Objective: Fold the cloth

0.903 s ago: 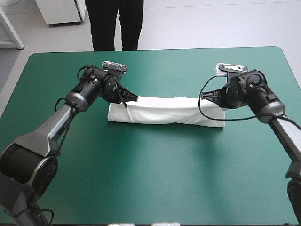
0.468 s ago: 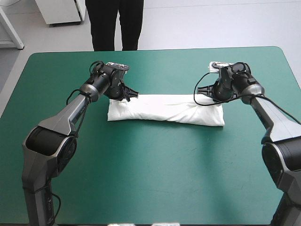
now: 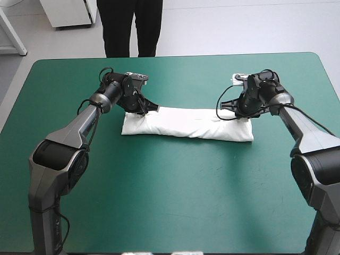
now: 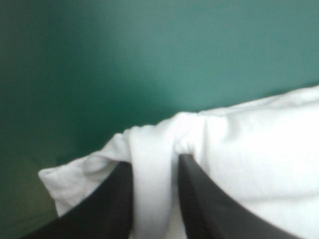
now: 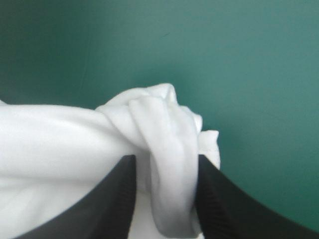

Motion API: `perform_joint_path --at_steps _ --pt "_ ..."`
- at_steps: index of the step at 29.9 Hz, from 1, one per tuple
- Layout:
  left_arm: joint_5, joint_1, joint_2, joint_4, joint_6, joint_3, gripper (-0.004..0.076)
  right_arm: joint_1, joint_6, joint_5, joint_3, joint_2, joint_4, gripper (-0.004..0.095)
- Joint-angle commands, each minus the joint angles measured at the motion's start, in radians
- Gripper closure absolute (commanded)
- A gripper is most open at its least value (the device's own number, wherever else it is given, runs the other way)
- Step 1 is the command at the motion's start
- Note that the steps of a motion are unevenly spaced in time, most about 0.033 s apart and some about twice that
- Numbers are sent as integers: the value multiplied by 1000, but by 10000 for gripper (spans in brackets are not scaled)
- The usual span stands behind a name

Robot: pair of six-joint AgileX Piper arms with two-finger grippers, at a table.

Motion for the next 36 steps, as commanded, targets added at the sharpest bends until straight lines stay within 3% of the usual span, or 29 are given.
perform_joint_path --at_steps 1,3,12,15,17,18,27,36 --pt "55 2 -72 3 7 -96 309 -6 -18 34 -74 -57 10 338" --pt "99 2 -82 73 -37 -128 276 -6 -15 47 -104 -68 10 327" --pt "137 -6 -190 89 -63 -137 309 -6 -15 117 -135 -171 -8 420" --pt "137 -37 -215 72 -55 -137 472 -6 -15 176 -135 -200 -51 456" --pt "137 -76 -225 69 -47 -137 708 -6 -13 197 -135 -219 -70 470" --pt "134 -94 -226 69 -33 -137 727 -6 -7 203 -135 -230 -85 478" --pt "23 -296 -176 17 -6 -137 734 -8 -3 218 -135 -296 -124 558" --pt "-20 -331 -70 4 -6 -137 734 -10 15 208 -135 -297 -123 557"
